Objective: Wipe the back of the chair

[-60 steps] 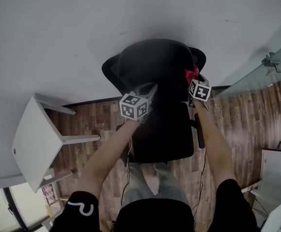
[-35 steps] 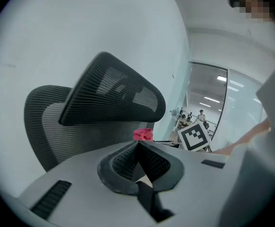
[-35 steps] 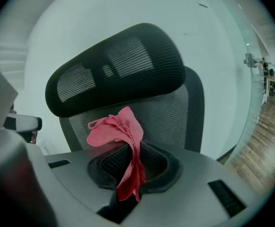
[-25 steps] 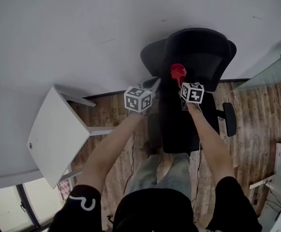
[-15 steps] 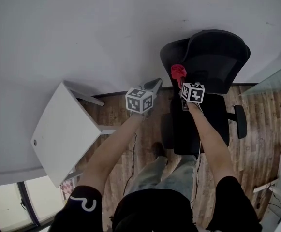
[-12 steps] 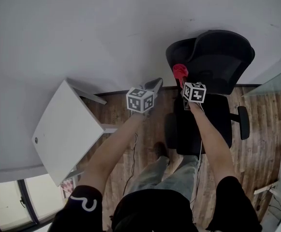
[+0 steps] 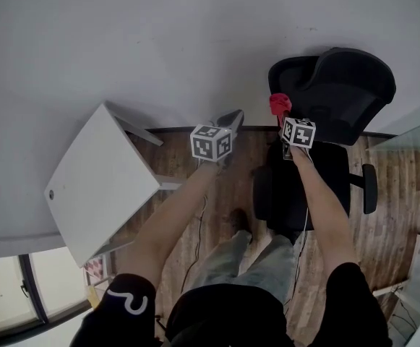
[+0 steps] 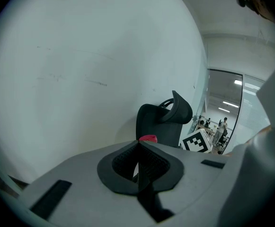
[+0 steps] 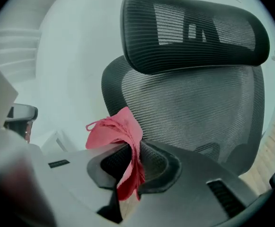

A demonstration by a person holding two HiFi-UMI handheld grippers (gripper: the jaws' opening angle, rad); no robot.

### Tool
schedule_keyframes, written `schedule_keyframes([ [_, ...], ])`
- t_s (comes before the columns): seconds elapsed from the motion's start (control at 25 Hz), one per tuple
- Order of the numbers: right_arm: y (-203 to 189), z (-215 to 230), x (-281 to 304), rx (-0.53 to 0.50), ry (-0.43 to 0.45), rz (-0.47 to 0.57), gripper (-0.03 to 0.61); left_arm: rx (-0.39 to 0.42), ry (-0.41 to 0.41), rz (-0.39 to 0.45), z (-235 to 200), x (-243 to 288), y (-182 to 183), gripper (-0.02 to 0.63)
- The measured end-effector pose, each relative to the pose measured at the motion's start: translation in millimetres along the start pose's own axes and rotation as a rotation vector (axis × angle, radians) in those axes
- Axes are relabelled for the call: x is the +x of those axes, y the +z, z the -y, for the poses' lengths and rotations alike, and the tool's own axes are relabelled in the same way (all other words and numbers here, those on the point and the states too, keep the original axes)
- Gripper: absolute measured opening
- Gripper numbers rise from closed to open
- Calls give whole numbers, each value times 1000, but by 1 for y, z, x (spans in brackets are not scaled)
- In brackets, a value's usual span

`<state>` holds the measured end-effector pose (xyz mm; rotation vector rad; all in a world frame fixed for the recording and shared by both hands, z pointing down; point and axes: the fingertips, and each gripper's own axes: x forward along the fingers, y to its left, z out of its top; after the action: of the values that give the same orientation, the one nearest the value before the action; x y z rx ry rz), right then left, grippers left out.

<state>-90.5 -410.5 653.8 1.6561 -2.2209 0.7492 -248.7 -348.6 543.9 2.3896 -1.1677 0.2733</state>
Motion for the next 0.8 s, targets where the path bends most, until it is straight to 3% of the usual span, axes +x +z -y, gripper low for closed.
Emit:
schedule_keyframes([
  [0.24,6,11,7,-63,-7,-5,67,-22,32,23,0,7,-9,25],
  [0.36,7,30,7,-34,-15,1,67,-36,48,14,7,15,-19,25],
  [0.8,22,108,-16,-84,-50,21,67,-18,19,18,82,69,-24,25],
])
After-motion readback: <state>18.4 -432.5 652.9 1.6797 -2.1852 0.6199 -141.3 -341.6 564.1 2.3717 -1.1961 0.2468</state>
